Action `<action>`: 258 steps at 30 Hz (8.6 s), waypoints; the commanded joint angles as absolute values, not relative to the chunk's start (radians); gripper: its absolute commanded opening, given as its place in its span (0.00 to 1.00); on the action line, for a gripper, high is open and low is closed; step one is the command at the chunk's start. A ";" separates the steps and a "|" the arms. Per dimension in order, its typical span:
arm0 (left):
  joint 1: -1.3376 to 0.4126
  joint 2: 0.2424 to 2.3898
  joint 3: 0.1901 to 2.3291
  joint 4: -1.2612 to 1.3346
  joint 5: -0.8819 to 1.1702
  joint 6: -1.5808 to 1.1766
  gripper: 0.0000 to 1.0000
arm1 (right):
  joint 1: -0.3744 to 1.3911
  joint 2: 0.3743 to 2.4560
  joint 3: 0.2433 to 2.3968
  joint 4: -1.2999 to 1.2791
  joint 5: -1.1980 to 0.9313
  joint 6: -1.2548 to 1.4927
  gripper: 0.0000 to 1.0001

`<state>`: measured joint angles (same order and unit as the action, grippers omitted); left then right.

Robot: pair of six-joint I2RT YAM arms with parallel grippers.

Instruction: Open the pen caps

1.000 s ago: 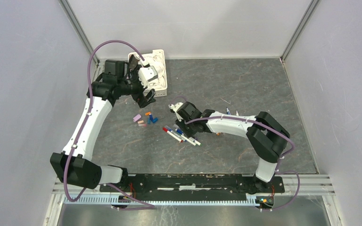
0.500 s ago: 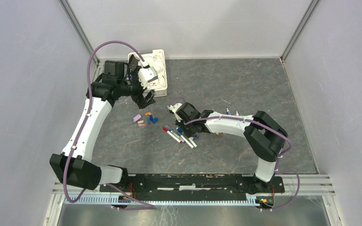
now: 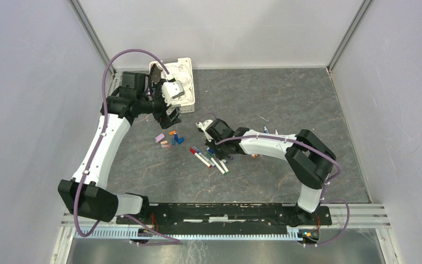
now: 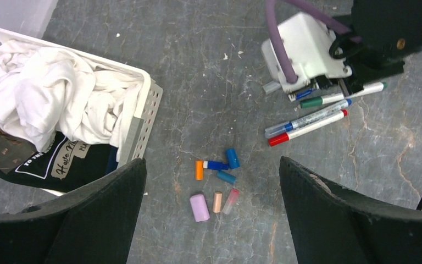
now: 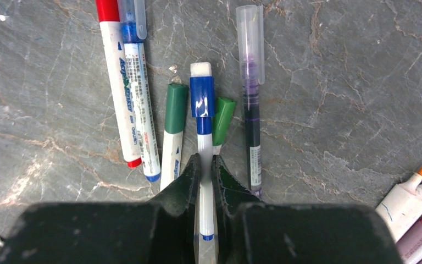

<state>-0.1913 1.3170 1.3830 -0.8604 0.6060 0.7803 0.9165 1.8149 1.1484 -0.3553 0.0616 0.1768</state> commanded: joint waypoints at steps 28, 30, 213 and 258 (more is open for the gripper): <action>-0.302 1.313 1.133 -1.119 0.921 1.443 0.83 | 0.787 1.743 1.378 -0.332 -0.770 0.269 0.00; -0.310 1.316 1.126 -1.119 0.923 1.454 0.77 | 0.787 1.753 1.384 -0.313 -0.799 0.283 0.00; -0.253 1.421 1.144 -1.092 0.916 1.371 0.89 | 0.727 1.777 1.350 -0.383 -0.952 0.163 0.00; -0.247 1.463 1.224 -1.153 0.662 1.489 0.02 | 0.764 1.883 1.356 -0.443 -0.944 0.176 0.00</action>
